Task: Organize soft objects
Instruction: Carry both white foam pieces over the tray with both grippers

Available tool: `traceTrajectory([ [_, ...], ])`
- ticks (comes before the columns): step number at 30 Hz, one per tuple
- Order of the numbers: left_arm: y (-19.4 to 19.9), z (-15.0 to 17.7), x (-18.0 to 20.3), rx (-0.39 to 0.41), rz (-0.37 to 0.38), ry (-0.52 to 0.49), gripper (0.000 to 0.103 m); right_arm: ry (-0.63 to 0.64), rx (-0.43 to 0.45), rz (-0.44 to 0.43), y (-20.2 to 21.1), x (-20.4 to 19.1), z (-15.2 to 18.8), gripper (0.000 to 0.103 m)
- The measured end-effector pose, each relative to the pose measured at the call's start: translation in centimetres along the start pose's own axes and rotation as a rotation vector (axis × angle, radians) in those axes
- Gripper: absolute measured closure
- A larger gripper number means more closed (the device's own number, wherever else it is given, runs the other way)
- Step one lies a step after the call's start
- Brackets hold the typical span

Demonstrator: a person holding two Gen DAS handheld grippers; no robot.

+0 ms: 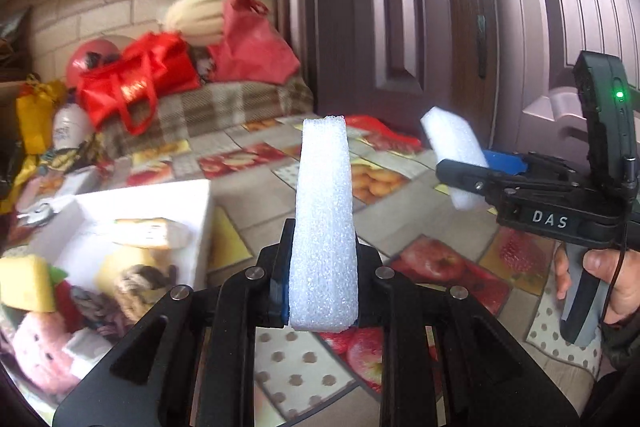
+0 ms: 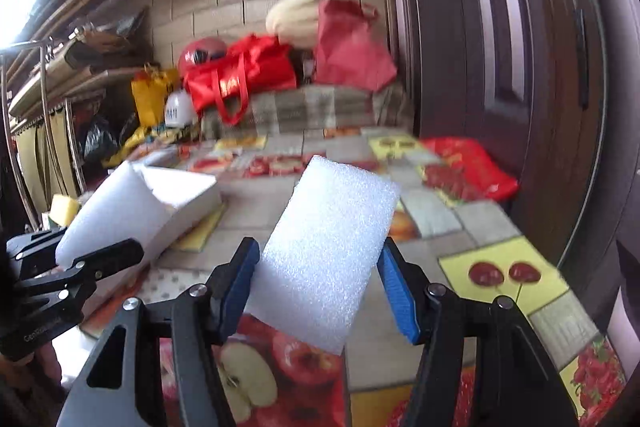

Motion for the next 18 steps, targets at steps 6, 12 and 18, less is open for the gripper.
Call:
traceTrajectory([
  [6, 0.9, 0.1, -2.2, 0.010, -0.052, 0.062, 0.084, 0.039, 0.095, -0.003, 0.8, -1.5, -0.9, 0.042],
  [12, 1.3, 0.3, -2.3, 0.021, -0.069, 0.053, 0.084, 0.025, 0.086, -0.024, 0.3, -2.2, -1.0, 0.042],
  [18, 1.7, 0.4, -2.9, 0.021, -0.087, 0.072, 0.084, 0.037, 0.071, -0.060, -0.2, -3.6, -0.8, 0.042],
])
Point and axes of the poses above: each gripper's, at about its wrist camera, not at the fingertips, and y roughly against the way its jaws point, x to its right, z to its underside, the point moved 2 cm from there along -y, roughly the way its jaws point, and after that the axes turned 9 degrees about x, right-handed, at the moved point
